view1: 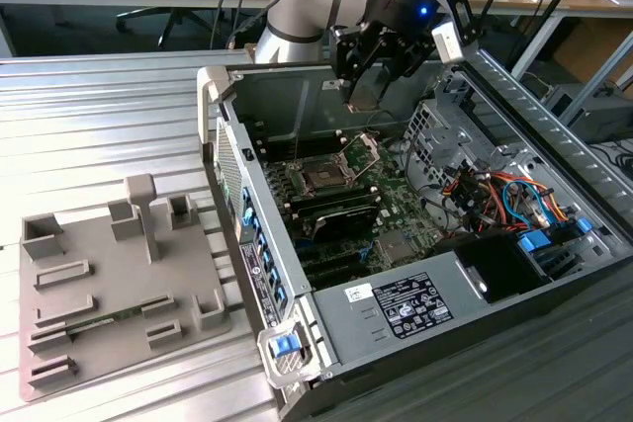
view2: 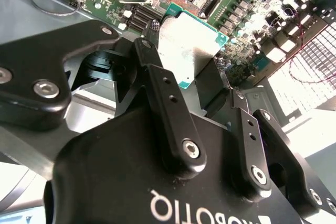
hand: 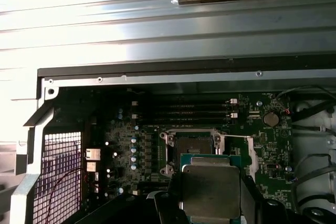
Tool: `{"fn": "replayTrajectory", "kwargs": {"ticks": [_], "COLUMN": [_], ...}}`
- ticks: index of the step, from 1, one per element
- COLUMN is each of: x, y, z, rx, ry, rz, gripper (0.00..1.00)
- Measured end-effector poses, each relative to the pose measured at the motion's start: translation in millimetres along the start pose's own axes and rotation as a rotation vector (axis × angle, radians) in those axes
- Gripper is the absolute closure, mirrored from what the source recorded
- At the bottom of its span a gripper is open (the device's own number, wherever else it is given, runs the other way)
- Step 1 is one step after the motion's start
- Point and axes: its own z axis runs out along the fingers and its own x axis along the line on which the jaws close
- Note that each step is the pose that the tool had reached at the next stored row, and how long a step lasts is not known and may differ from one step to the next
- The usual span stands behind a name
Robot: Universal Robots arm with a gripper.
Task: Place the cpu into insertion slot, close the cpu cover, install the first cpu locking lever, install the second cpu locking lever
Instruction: 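Place the cpu into insertion slot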
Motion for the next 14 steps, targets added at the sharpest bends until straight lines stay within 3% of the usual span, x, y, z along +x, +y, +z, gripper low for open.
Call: {"fn": "replayTrajectory", "kwargs": {"ticks": [14], "x": [-0.1], "y": [-0.3], "z": [3.2], "rx": [0.0000], "ry": [0.0000], "rz": [0.000], "gripper": [0.47]}}
